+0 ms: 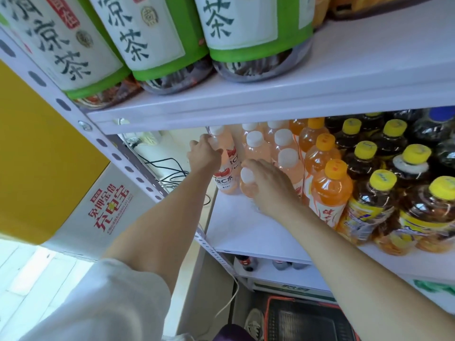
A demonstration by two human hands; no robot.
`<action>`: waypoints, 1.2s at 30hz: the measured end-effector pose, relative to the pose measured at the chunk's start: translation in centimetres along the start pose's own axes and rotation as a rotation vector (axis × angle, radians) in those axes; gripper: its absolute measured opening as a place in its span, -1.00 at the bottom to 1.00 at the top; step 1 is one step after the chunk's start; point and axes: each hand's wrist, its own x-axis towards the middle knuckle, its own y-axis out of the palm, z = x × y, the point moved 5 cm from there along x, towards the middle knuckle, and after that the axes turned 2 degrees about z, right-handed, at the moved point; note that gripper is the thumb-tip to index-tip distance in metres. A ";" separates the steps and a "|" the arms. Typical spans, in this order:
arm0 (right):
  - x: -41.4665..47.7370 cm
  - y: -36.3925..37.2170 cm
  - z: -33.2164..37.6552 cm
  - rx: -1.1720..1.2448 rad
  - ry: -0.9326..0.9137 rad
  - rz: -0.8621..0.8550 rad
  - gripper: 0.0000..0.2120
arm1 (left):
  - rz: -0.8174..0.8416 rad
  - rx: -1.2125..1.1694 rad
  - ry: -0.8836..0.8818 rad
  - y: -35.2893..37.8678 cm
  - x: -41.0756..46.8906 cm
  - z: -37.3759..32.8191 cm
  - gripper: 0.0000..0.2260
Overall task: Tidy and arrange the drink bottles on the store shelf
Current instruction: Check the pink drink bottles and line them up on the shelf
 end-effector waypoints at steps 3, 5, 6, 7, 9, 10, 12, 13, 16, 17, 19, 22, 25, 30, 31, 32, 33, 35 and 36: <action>-2.3 -1.1 0.4 0.236 0.015 -0.176 -0.51 | 0.020 -0.202 -0.144 -0.2 0.2 0.6 -0.40; -3.7 -2.3 0.8 0.346 0.032 -0.293 -0.52 | 0.055 -0.341 -0.259 -0.4 0.1 0.8 -0.31; -4.3 -2.9 0.9 0.401 0.039 -0.324 -0.54 | 0.055 -0.358 -0.288 -0.5 -0.3 0.6 -0.28; -4.9 -3.5 1.0 0.459 0.048 -0.341 -0.56 | 0.028 -0.333 -0.281 -0.9 -0.9 0.2 -0.27; -6.2 -4.7 1.2 0.577 0.062 -0.346 -0.59 | -0.075 -0.275 -0.157 -2.4 -3.2 -1.5 -0.33; -6.8 -5.3 1.4 0.628 0.061 -0.345 -0.59 | -0.097 -0.303 -0.050 -3.1 -4.8 -2.4 -0.41; -7.8 -6.6 1.5 0.729 0.061 -0.332 -0.59 | 0.105 -0.505 0.129 -3.8 -8.6 -3.8 -0.65; -8.2 -7.2 1.5 0.779 0.063 -0.318 -0.60 | 0.321 -0.590 0.183 -3.9 -11.0 -4.1 -0.76; -9.2 -8.8 1.2 0.971 0.074 -0.295 -0.63 | 0.879 -0.572 0.289 -4.0 -18.8 -3.6 -0.74; -9.6 -9.2 1.0 1.088 0.091 -0.291 -0.64 | 0.950 -0.601 0.311 -4.1 -20.9 -3.4 -0.61; -10.3 -9.5 0.8 1.293 0.129 -0.260 -0.66 | 0.983 -0.729 0.255 -3.6 -23.4 -2.8 -0.24; -11.1 -9.1 1.1 1.359 0.175 -0.203 -0.62 | 0.914 -0.998 0.210 -2.6 -26.5 -2.8 -0.34; -11.8 -8.2 1.6 1.268 0.199 -0.146 -0.36 | 0.703 -1.199 0.102 -2.1 -28.9 -3.2 -0.66; -15.4 -6.4 2.6 1.000 0.194 0.133 -0.14 | 0.559 -1.423 0.031 -3.5 -29.3 -4.8 -0.66; -15.9 -6.1 2.7 0.951 0.236 0.124 -0.14 | 0.548 -1.444 0.020 -3.7 -29.1 -4.9 -0.62; -16.4 -6.0 2.8 0.974 0.334 0.063 -0.17 | 0.544 -1.450 0.006 -3.9 -29.0 -4.8 -0.59; -17.0 -5.7 2.9 0.986 0.390 -0.020 -0.23 | 0.544 -1.447 -0.023 -3.8 -29.0 -4.5 -0.56; -18.7 -5.9 4.1 0.913 0.307 -0.133 -0.30 | 0.570 -1.448 -0.087 -3.8 -29.2 -4.0 -0.51; -19.5 -6.1 4.7 0.908 0.286 -0.137 -0.31 | 0.581 -1.457 -0.107 -4.0 -29.1 -3.9 -0.50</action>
